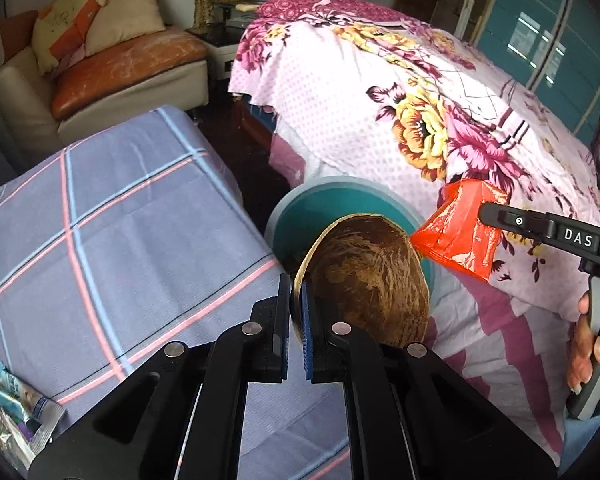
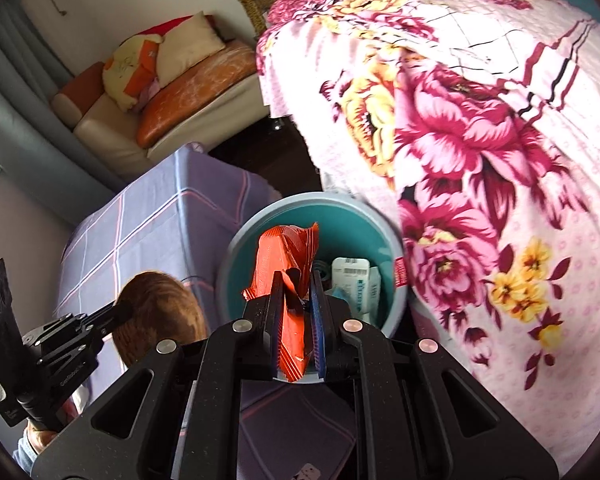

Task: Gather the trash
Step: 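Carry shell and orange wrapper over the wastebasket and open both grippers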

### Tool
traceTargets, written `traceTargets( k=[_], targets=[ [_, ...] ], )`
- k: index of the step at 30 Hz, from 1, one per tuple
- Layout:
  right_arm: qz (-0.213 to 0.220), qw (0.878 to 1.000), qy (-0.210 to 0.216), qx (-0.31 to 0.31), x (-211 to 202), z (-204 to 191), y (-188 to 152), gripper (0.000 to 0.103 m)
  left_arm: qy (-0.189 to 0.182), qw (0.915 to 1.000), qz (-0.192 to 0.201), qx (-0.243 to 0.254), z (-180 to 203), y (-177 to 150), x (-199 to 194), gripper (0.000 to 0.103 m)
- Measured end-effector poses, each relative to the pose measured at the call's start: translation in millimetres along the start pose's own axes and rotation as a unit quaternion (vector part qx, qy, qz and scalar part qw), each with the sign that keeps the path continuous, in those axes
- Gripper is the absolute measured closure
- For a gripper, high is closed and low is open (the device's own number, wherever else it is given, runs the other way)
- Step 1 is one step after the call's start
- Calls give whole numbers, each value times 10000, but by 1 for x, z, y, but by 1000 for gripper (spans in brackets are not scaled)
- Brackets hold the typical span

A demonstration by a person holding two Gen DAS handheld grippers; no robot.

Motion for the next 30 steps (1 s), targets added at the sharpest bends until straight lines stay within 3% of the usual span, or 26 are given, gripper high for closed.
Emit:
traceTargets(
  k=[7,11,14,18,30],
  targets=[
    [-46,9998,-182,-55,7,5,7,91,-148,9996,-214,48,13,4,33,97],
    [-64,9997,-201,-86,13,1,11,91,-154,9995,-265,-13,10,4,38,91],
    [-72,9997,-198,-128,16,-3,12,91,-173,9997,-163,-25,7,5,33,75],
    [-114,9995,-205,-209,19,-10,11,91,-15,10000,54,-12,2,6,20,39],
    [-343,9980,-259,-459,40,-35,7,89,105,9990,271,-336,-30,-4,-14,11]
  ],
)
Point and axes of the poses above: each gripper's, at about its wrist camera, not at the fingertips, and x roughly the way its jaws point, z to its right, y to its top, the point moved 4 cm from there along x, roughly the way its jaws point, and after that the axes turned 5 degrees about x, right-handed, at the moved point
